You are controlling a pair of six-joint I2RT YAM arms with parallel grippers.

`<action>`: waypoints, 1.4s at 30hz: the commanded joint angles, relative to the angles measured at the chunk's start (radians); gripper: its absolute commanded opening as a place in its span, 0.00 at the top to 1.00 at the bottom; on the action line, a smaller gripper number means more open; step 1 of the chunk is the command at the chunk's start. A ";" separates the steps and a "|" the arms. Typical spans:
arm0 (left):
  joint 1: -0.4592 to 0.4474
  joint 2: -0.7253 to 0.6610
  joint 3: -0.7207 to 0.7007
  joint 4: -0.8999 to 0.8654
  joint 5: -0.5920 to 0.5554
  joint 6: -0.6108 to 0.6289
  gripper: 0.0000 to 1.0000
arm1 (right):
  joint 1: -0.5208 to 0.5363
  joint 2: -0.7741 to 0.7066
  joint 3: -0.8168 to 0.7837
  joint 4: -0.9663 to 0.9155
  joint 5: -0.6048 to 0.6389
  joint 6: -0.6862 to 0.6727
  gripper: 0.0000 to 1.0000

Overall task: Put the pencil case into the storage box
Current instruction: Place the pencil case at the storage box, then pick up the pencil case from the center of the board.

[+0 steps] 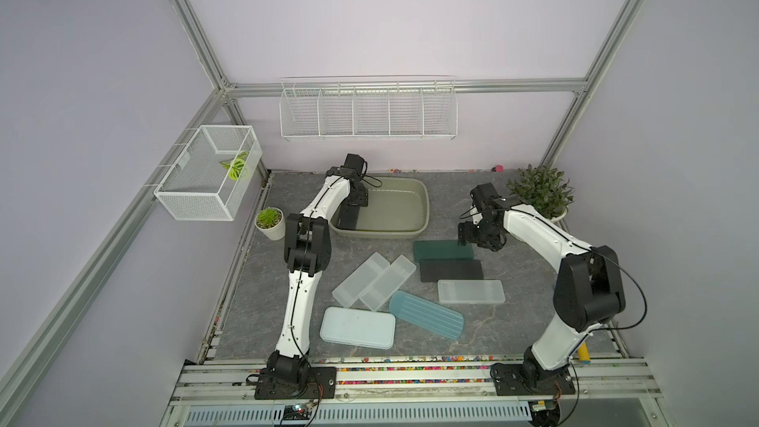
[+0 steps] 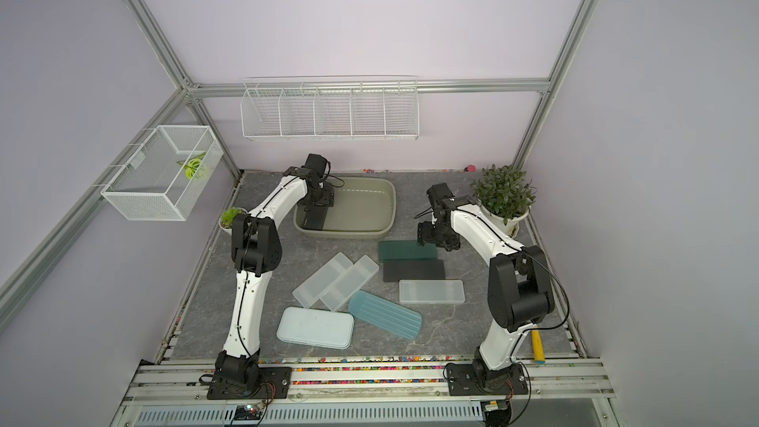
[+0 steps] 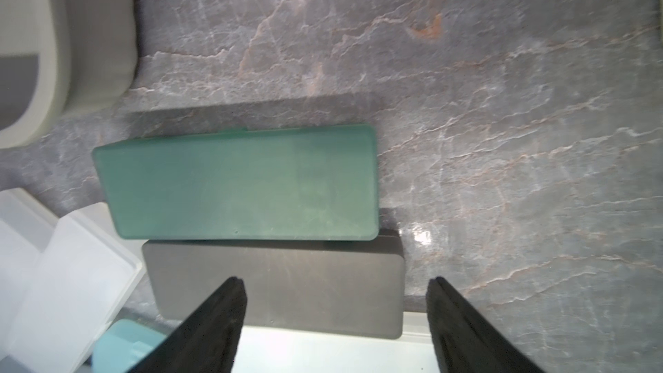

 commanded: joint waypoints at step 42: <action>-0.054 -0.847 -0.724 -0.047 -0.031 -0.178 0.11 | 0.184 -0.306 -0.469 -0.017 0.005 1.225 0.02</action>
